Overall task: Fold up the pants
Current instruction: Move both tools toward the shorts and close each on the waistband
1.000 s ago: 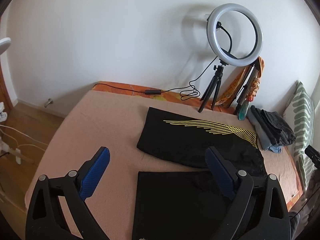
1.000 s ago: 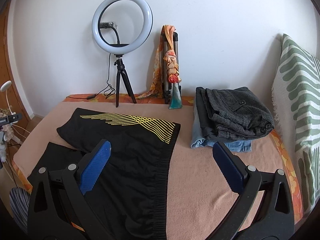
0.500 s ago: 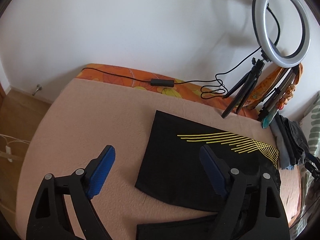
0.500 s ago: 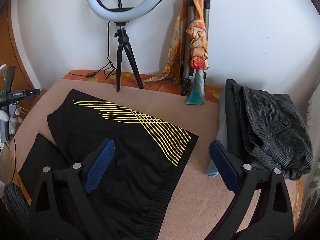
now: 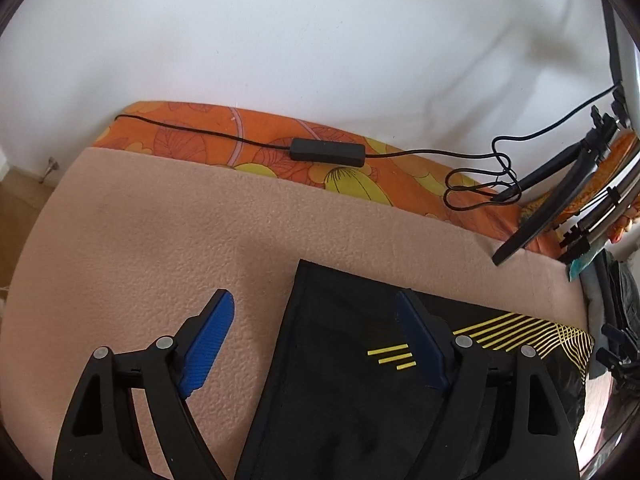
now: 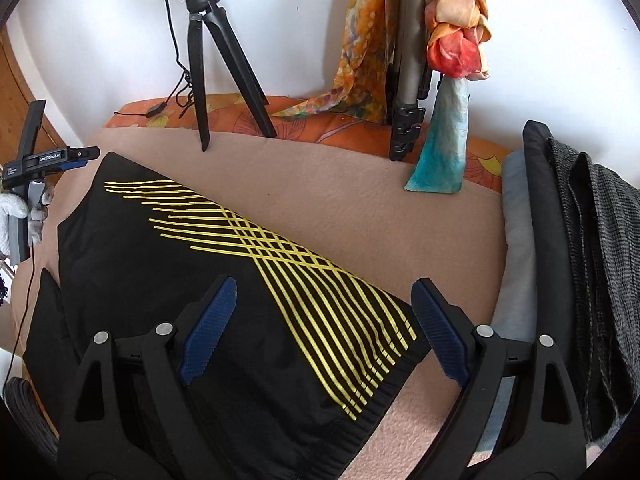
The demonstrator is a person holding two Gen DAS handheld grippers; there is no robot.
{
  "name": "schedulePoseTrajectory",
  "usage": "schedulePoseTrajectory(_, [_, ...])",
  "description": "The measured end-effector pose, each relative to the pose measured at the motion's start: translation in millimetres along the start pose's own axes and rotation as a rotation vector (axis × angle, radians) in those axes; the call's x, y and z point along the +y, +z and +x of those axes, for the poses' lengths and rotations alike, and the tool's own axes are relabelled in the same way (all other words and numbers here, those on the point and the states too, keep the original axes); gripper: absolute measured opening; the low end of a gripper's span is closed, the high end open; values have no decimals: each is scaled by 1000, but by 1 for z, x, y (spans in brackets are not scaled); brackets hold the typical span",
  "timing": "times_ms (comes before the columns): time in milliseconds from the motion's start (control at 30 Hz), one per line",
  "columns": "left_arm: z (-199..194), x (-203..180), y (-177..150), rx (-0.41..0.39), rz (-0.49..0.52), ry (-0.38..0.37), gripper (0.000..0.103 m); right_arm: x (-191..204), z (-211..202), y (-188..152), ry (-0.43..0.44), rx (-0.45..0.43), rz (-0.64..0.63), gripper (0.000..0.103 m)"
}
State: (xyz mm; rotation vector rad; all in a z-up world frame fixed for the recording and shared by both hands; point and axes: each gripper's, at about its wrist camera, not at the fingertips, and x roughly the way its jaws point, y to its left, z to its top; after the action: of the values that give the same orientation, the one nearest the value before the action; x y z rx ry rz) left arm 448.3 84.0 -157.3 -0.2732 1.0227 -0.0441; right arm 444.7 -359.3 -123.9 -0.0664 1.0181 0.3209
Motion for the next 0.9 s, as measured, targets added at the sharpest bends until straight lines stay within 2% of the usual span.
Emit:
schedulePoseTrajectory(200, [18,2,1,24,-19,-33,63,-8,21,7,22,38,-9,92])
schedulePoseTrajectory(333, [19,-2,-2,20,17,-21,45,-5,31,10,28,67,-23,92])
schedulePoseTrajectory(433, [21,-7,-2,13,55,9,30,1,42,13,-8,94,-58,92])
schedulePoseTrajectory(533, [23,-8,-3,1,67,-6,11,4,55,15,-50,133,-85,92])
schedulePoseTrajectory(633, [23,-13,-7,-20,91,-21,7,4,67,13,-81,165,-103,92])
schedulePoseTrajectory(733, [22,-16,-9,-29,119,-35,5,3,69,12,-44,161,-81,81])
schedulePoseTrajectory(833, [17,-14,-9,-45,117,-45,3,8,67,10,-21,147,-91,59])
schedulePoseTrajectory(900, [11,-10,-9,-64,109,-52,3,13,64,10,-10,149,-105,23])
